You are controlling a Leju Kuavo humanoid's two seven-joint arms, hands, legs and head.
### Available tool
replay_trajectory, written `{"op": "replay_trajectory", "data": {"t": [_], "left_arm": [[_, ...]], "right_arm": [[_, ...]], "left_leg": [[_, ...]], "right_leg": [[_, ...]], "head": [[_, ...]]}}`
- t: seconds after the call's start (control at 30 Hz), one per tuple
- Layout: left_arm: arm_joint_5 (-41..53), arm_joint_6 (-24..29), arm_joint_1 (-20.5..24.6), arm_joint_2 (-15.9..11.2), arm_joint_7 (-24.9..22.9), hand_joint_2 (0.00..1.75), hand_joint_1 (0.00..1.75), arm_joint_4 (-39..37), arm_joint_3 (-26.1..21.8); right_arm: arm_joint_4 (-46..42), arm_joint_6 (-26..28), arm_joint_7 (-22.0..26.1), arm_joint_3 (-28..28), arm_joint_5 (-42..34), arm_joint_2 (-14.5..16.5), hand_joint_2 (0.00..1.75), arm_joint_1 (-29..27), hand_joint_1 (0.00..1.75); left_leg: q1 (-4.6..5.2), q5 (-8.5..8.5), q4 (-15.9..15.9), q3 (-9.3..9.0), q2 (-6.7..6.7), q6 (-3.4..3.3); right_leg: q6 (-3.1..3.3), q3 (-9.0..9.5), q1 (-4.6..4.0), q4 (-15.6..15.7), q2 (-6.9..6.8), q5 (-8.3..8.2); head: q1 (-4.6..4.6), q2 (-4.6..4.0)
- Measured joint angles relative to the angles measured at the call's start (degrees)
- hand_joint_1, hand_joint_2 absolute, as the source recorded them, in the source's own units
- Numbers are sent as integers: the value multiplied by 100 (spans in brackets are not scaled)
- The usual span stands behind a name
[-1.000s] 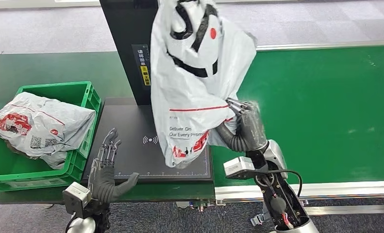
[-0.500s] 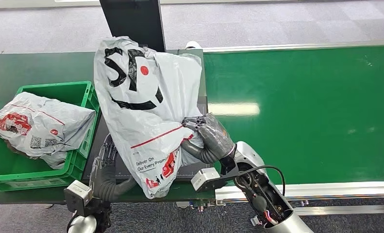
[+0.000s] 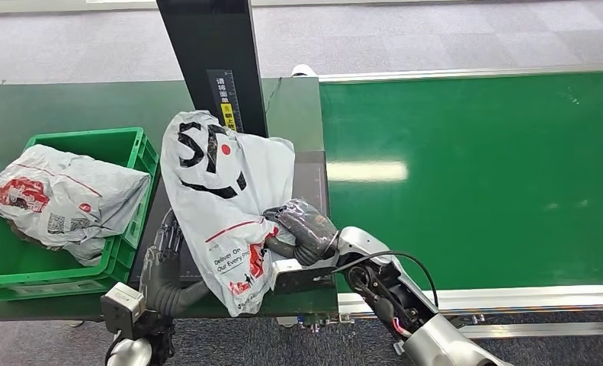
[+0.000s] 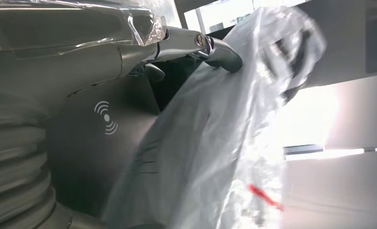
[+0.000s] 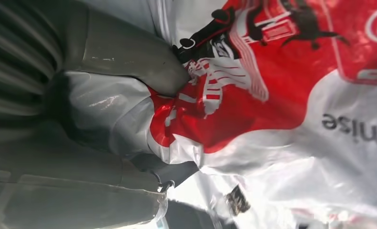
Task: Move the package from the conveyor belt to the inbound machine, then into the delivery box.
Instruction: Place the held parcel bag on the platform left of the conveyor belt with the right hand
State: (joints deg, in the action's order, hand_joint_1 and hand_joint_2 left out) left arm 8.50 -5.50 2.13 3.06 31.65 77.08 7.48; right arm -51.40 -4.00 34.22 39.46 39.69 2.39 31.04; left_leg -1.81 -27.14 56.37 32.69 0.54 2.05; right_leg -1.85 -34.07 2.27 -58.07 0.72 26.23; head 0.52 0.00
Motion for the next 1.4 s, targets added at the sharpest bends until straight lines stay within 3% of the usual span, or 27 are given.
{"op": "replay_trajectory", "data": {"t": [0.37,1.1,1.23,1.4], "left_arm": [[-5,-15,129,0,-100,175,0,-107,3],[-57,10,150,-13,-110,175,0,-161,30],[-57,8,130,-13,-110,175,0,-160,29],[-37,16,84,-10,-108,175,0,-136,12]], "right_arm": [[1347,-669,-851,512,346,252,175,504,175],[1599,-343,-561,585,133,275,175,558,174],[1599,-304,-560,585,140,275,175,552,3],[1589,-23,-525,551,128,275,175,493,0]], "left_leg": [[0,1,0,-8,1,0],[0,1,0,-13,2,0],[0,1,0,-13,2,0],[0,1,0,-12,1,0]], "right_leg": [[0,6,0,0,0,0],[0,11,0,0,1,0],[0,11,0,0,1,0],[0,11,0,0,1,0]], "head": [[-1,0],[0,0],[0,0],[0,0]]}}
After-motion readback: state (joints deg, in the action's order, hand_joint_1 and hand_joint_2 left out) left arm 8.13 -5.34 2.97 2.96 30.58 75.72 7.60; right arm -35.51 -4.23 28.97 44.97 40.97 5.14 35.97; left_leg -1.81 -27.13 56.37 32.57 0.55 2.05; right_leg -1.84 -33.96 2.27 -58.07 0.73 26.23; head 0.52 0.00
